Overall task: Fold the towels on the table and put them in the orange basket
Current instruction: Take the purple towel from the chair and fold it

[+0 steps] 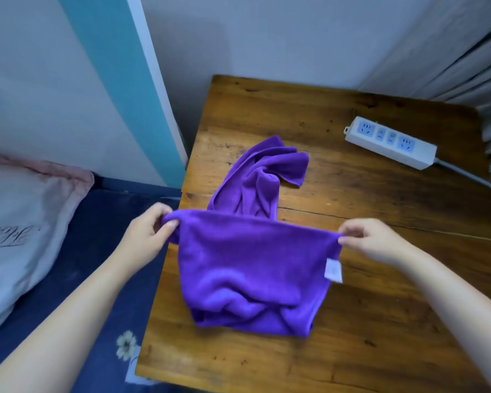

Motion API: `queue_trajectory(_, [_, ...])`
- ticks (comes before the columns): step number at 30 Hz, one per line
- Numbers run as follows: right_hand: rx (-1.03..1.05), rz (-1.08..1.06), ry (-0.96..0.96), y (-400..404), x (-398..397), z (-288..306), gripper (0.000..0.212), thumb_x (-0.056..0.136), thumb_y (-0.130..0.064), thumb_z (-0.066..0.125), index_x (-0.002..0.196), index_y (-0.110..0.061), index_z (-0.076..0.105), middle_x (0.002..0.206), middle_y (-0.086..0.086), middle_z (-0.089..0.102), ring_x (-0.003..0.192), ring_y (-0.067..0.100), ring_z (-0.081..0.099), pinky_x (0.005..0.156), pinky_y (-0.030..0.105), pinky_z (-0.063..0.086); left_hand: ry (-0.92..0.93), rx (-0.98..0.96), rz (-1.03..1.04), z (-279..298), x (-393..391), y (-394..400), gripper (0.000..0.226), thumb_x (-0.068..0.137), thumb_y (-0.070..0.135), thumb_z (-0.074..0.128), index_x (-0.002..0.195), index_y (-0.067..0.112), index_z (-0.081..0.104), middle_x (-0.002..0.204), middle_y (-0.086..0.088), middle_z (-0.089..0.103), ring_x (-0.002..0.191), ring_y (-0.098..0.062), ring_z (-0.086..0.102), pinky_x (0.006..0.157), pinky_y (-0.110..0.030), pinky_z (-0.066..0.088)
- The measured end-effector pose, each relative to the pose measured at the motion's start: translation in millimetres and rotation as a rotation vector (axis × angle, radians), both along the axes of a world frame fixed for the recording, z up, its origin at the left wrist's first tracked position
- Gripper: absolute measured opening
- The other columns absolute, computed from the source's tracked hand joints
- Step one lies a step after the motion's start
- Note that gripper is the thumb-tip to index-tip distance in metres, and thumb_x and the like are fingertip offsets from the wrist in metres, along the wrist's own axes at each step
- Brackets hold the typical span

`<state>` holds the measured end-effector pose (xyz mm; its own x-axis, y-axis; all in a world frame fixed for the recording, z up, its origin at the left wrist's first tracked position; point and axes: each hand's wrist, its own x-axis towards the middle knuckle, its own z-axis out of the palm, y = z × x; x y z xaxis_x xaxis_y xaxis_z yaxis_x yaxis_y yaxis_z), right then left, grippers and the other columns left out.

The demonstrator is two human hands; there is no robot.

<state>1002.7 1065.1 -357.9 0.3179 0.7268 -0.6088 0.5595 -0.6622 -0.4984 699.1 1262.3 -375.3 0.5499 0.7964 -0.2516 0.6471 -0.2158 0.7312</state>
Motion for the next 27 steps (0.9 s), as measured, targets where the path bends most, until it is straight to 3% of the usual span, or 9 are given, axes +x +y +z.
queue_trajectory(4, [0.295,-0.249,-0.135,41,5,0,0.011,0.085,-0.002,0.056,0.086,0.001,0.067,0.083,0.009,0.06,0.083,0.018,0.051,0.068,0.021,0.031,-0.139,0.182,0.006,10,59,19,0.012,0.088,0.007,0.055,0.081,0.016,0.059,0.072,0.008,0.056,0.067,0.007,0.053,0.064,-0.007,0.038])
queue_trajectory(7, [0.288,-0.344,-0.198,72,7,-18,0.015,0.086,-0.006,0.054,0.091,0.001,0.067,0.096,0.017,0.065,0.087,0.024,0.054,0.07,0.027,0.035,-0.179,0.305,-0.098,12,100,29,0.025,0.081,0.016,0.051,0.09,-0.001,0.068,0.082,-0.004,0.06,0.077,-0.011,0.053,0.071,-0.014,0.036])
queue_trajectory(10, [0.22,-0.385,-0.222,93,8,-43,0.019,0.088,-0.01,0.053,0.096,0.0,0.068,0.108,0.017,0.066,0.106,0.03,0.055,0.084,0.029,0.039,-0.162,0.401,-0.214,12,117,32,0.025,0.082,0.018,0.055,0.089,0.0,0.07,0.079,-0.009,0.057,0.073,-0.005,0.045,0.068,-0.002,0.035])
queue_trajectory(13, [0.219,-0.381,-0.207,107,6,-67,0.019,0.088,-0.014,0.055,0.098,-0.007,0.069,0.128,0.013,0.057,0.129,0.027,0.04,0.104,0.032,0.029,-0.113,0.426,-0.29,11,115,34,0.023,0.081,0.017,0.056,0.089,0.003,0.072,0.079,0.002,0.046,0.071,-0.006,0.044,0.061,-0.003,0.035])
queue_trajectory(15, [0.164,-0.377,-0.193,116,4,-75,0.019,0.089,-0.02,0.055,0.101,-0.015,0.069,0.139,0.007,0.047,0.135,0.026,0.029,0.107,0.036,0.025,-0.082,0.47,-0.34,12,113,40,0.022,0.08,0.016,0.057,0.088,0.003,0.072,0.077,0.0,0.048,0.068,-0.012,0.048,0.057,-0.008,0.034])
queue_trajectory(20, [0.197,-0.634,-0.051,116,-1,-82,0.014,0.088,-0.017,0.055,0.089,-0.015,0.069,0.11,0.008,0.067,0.114,0.028,0.052,0.096,0.037,0.036,-0.131,0.573,-0.377,23,132,52,0.034,0.083,0.026,0.049,0.087,0.0,0.072,0.074,-0.013,0.056,0.07,-0.008,0.043,0.052,-0.013,0.036])
queue_trajectory(24, [0.36,-0.729,0.058,81,-7,-80,0.012,0.083,0.005,0.057,0.087,0.008,0.068,0.082,0.015,0.063,0.083,0.019,0.053,0.065,0.018,0.038,-0.159,0.582,-0.387,24,169,51,0.019,0.08,0.015,0.061,0.082,0.0,0.072,0.074,-0.014,0.057,0.068,-0.007,0.047,0.057,-0.018,0.038])
queue_trajectory(25, [0.372,-0.732,0.07,71,-8,-80,0.011,0.082,0.007,0.057,0.087,0.007,0.068,0.081,0.012,0.059,0.082,0.018,0.051,0.064,0.014,0.037,-0.129,0.576,-0.418,21,180,50,0.015,0.08,0.012,0.063,0.082,0.001,0.072,0.077,-0.014,0.059,0.07,-0.013,0.053,0.059,-0.022,0.04])
queue_trajectory(27, [0.39,-0.732,0.074,56,-8,-81,0.015,0.081,0.009,0.058,0.084,-0.002,0.067,0.082,0.01,0.057,0.083,0.022,0.053,0.076,0.024,0.046,0.011,0.506,-0.457,11,202,49,0.014,0.085,0.012,0.062,0.092,0.004,0.07,0.095,-0.013,0.061,0.088,-0.025,0.059,0.07,-0.026,0.04])
